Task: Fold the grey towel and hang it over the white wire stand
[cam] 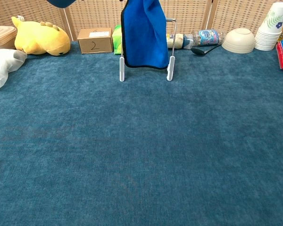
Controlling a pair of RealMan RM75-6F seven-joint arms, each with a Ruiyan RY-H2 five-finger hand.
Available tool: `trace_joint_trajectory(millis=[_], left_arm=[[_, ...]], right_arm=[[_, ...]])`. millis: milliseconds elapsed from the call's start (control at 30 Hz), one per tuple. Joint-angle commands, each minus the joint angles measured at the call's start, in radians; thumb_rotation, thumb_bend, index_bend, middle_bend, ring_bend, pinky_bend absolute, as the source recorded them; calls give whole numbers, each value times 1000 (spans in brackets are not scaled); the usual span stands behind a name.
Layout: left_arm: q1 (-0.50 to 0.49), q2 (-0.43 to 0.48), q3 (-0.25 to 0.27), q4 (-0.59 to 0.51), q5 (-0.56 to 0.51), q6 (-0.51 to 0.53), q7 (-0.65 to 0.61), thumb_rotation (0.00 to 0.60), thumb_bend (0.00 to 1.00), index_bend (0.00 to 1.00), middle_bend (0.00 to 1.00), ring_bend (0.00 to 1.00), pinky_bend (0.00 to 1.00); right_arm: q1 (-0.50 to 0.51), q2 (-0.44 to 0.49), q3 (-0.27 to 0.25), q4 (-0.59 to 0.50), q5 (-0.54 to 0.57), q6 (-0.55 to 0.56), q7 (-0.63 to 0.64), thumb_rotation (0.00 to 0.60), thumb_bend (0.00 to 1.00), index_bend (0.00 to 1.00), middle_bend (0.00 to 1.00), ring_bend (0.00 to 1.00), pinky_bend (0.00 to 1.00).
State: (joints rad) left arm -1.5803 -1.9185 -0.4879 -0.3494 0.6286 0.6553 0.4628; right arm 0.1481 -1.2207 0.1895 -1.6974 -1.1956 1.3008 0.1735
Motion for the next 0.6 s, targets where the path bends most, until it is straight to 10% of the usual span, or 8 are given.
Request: trace_joint_trajectory(millis=[33, 267, 600], left_arm=[[-13, -36, 13, 71, 33, -14, 36, 600, 527, 642, 207, 25, 0], [-35, -83, -10, 166, 3, -102, 236, 600, 343, 74, 0, 0, 0], [-49, -90, -62, 131, 3, -67, 289, 600, 190, 16, 0, 0, 0]], right_arm=[[1, 2, 0, -1, 1, -2, -1, 600, 253, 15, 37, 0, 0], [0, 6, 2, -8, 2, -1, -4, 600, 254, 16, 37, 0, 0], [-10, 15, 0, -28, -9, 17, -6, 600, 254, 19, 41, 0, 0]])
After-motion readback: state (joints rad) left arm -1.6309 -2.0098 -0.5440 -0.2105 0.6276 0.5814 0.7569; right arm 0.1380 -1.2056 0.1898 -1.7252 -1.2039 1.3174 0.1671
